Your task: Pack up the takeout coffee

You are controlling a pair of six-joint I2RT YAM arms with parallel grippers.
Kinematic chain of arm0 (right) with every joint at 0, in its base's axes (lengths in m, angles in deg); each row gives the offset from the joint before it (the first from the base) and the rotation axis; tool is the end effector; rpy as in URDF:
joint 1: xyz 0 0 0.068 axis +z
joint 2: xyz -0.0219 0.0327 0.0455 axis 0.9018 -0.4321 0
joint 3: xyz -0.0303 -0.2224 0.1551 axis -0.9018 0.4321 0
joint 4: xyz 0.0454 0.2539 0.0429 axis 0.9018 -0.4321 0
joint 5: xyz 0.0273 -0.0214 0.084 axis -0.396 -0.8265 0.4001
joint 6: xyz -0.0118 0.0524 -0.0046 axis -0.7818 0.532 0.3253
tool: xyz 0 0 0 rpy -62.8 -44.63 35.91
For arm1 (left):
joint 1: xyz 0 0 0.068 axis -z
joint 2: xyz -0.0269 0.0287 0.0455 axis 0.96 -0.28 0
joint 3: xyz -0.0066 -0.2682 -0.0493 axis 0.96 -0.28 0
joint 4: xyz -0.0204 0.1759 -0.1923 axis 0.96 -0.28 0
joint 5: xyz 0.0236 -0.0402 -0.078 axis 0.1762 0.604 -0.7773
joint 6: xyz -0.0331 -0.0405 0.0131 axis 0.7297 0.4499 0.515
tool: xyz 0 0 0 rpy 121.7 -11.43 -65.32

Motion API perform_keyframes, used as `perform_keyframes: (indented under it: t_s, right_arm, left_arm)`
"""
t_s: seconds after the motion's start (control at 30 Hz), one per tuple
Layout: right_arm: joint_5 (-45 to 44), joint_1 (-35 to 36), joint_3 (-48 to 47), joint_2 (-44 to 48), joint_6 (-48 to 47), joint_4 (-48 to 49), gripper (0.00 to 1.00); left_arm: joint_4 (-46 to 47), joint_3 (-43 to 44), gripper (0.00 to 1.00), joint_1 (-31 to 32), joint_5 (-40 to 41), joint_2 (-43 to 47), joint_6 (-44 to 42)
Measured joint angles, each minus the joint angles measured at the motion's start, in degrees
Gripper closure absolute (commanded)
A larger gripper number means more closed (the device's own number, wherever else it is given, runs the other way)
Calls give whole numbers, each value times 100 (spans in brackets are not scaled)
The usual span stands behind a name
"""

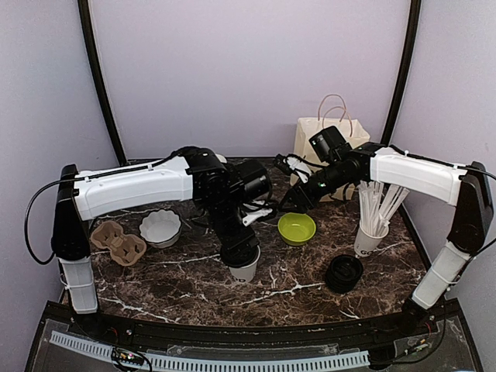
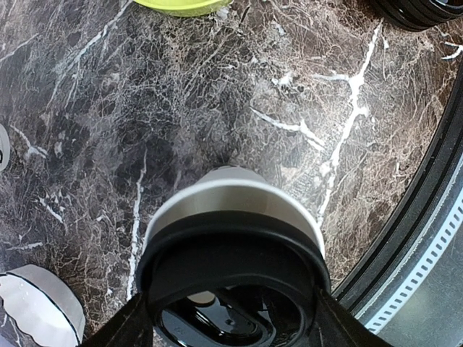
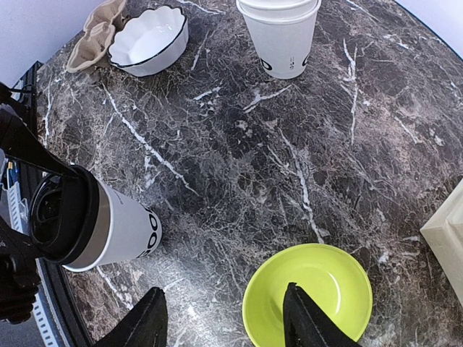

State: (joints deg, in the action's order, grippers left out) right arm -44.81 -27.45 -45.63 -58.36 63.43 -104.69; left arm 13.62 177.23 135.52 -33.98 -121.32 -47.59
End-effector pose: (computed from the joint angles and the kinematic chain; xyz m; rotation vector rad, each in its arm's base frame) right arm 0.2780 0.2275 0.2811 -1.1555 2.2061 0.7297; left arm 0.1889 -0.3506 0.2841 1.3714 2.4997 -0.2302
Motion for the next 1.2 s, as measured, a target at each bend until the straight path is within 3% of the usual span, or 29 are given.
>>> perform_keyframes:
  t_s: [1.2]
  right_arm:
    - [0,-28,31,0,-42,2,45]
  left_arm:
    - [173,313,34,83,-146,-153,-52]
